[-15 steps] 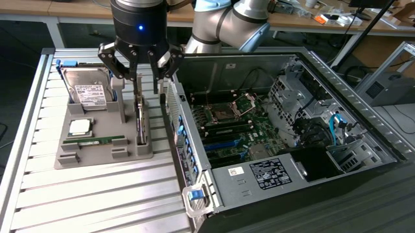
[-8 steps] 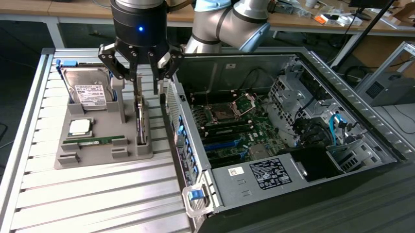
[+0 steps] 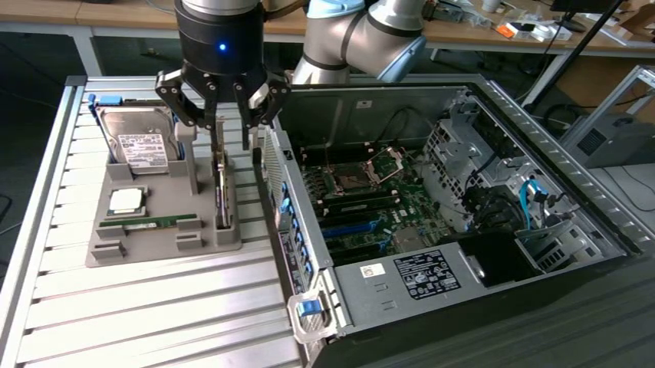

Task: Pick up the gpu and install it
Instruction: 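Pick up the gpu and move the gpu toward the slot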

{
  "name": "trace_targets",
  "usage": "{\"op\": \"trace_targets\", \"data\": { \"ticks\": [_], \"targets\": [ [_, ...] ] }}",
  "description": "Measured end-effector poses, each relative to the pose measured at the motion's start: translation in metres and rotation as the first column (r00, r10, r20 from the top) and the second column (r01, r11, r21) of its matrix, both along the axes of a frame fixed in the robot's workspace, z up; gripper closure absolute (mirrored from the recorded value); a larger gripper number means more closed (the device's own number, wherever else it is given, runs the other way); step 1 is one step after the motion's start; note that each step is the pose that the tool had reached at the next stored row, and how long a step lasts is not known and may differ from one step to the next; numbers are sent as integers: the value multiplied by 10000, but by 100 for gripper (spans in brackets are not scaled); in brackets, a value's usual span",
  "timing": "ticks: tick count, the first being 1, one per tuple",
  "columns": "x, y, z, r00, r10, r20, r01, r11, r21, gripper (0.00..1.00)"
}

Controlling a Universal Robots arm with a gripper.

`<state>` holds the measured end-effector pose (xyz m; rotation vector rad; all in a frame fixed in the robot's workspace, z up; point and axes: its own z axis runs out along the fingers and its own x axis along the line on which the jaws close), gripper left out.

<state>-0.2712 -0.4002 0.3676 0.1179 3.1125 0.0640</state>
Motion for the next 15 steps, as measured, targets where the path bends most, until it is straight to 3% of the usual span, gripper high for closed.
{"op": "trace_targets", "data": {
  "ticks": [15],
  "targets": [
    [0,0,-29,10000,0,0,0,10000,0,58]
  ]
}}
